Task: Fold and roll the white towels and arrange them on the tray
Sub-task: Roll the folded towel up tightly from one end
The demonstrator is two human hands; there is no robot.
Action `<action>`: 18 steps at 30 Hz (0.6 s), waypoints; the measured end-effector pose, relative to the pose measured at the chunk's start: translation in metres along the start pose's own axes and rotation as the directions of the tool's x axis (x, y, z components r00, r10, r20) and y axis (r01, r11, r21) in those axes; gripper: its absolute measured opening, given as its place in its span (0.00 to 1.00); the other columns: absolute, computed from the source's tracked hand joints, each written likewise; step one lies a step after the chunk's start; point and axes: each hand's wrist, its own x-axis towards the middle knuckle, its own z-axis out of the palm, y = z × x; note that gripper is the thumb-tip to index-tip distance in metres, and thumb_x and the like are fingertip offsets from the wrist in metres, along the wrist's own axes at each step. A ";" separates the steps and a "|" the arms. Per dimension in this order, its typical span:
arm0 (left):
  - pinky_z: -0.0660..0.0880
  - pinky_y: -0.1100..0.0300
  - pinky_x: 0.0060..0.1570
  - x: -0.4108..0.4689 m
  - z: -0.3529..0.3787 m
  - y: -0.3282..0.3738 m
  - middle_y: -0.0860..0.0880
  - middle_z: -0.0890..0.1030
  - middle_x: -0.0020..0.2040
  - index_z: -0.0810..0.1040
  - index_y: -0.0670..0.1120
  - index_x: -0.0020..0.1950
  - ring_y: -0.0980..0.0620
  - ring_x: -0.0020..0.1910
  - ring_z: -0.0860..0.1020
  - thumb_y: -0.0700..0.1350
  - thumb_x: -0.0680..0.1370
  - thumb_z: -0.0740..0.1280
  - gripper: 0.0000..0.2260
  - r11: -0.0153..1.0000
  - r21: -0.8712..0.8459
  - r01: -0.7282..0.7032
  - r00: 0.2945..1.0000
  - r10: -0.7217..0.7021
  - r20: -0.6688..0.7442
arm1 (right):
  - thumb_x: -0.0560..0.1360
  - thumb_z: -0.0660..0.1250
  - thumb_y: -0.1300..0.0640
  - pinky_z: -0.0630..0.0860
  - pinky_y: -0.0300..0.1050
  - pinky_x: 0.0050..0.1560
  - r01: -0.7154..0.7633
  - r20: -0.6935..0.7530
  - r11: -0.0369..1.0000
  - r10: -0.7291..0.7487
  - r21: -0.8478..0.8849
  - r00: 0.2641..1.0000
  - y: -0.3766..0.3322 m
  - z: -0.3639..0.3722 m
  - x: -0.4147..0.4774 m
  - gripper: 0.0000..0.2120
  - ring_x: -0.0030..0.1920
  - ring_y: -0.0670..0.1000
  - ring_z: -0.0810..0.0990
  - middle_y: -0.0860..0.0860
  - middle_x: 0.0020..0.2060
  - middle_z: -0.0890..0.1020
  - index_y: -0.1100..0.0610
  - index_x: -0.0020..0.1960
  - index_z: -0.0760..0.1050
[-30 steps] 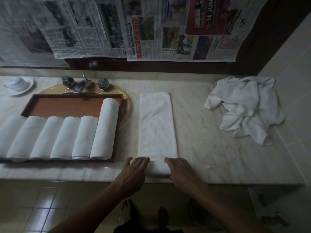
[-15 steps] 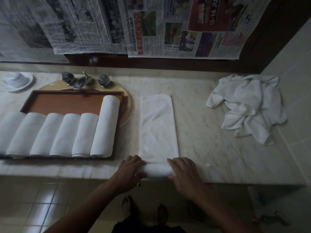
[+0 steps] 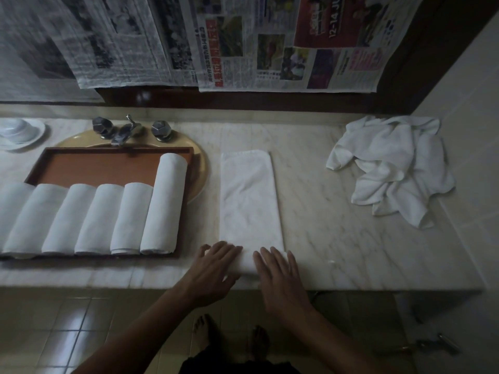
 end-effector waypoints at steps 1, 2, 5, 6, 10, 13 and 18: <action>0.58 0.47 0.76 0.000 0.000 -0.005 0.54 0.68 0.77 0.61 0.52 0.81 0.53 0.77 0.62 0.65 0.82 0.56 0.31 1.000 0.010 0.024 1.000 -0.024 0.014 | 0.79 0.67 0.52 0.62 0.68 0.74 -0.001 0.007 1.000 0.001 -0.007 1.000 0.003 0.001 0.004 0.32 0.75 0.62 0.69 0.58 0.75 0.70 0.58 0.79 0.63; 0.57 0.47 0.75 -0.001 0.000 -0.010 0.54 0.69 0.77 0.62 0.52 0.81 0.53 0.76 0.63 0.67 0.81 0.56 0.31 0.999 0.010 0.047 0.999 -0.047 0.015 | 0.78 0.69 0.51 0.66 0.67 0.73 0.003 0.005 1.000 -0.003 -0.008 1.000 0.006 0.001 0.008 0.32 0.72 0.61 0.72 0.57 0.73 0.72 0.58 0.78 0.65; 0.56 0.49 0.74 -0.007 0.001 -0.019 0.54 0.70 0.76 0.63 0.52 0.80 0.53 0.75 0.64 0.70 0.81 0.55 0.33 0.995 -0.025 0.095 0.995 -0.095 -0.004 | 0.76 0.71 0.53 0.72 0.63 0.68 0.034 -0.015 0.999 -0.033 0.015 0.999 0.015 -0.002 0.016 0.28 0.63 0.59 0.78 0.55 0.65 0.76 0.58 0.74 0.69; 0.56 0.49 0.74 -0.011 0.001 -0.019 0.53 0.70 0.76 0.63 0.52 0.79 0.53 0.75 0.65 0.70 0.81 0.55 0.33 0.993 -0.046 0.108 0.994 -0.108 -0.005 | 0.75 0.73 0.55 0.73 0.62 0.67 0.046 -0.015 0.999 -0.046 0.019 0.999 0.017 -0.005 0.017 0.29 0.62 0.58 0.79 0.54 0.64 0.77 0.57 0.73 0.70; 0.59 0.52 0.73 -0.027 0.001 -0.010 0.53 0.71 0.74 0.65 0.54 0.75 0.54 0.72 0.66 0.70 0.80 0.57 0.29 0.983 -0.117 0.145 0.989 -0.143 0.019 | 0.69 0.79 0.56 0.77 0.58 0.64 0.057 0.036 0.994 -0.061 0.088 0.997 0.020 -0.013 0.008 0.31 0.58 0.54 0.80 0.50 0.59 0.80 0.54 0.70 0.74; 0.61 0.53 0.68 -0.033 0.001 -0.001 0.56 0.73 0.69 0.69 0.55 0.71 0.56 0.69 0.66 0.67 0.81 0.60 0.23 0.974 -0.161 0.160 0.987 -0.160 0.010 | 0.73 0.75 0.52 0.75 0.56 0.64 0.031 0.109 0.991 -0.046 0.133 0.993 0.022 -0.014 0.002 0.26 0.58 0.53 0.80 0.48 0.60 0.80 0.51 0.70 0.74; 0.65 0.51 0.61 -0.027 0.000 -0.002 0.60 0.76 0.59 0.73 0.55 0.64 0.57 0.61 0.68 0.67 0.79 0.56 0.22 0.962 -0.217 0.164 0.985 -0.171 -0.012 | 0.83 0.53 0.48 0.59 0.56 0.75 -0.066 0.306 0.976 -0.002 0.210 0.952 0.021 -0.033 0.018 0.25 0.70 0.54 0.67 0.48 0.71 0.71 0.50 0.79 0.62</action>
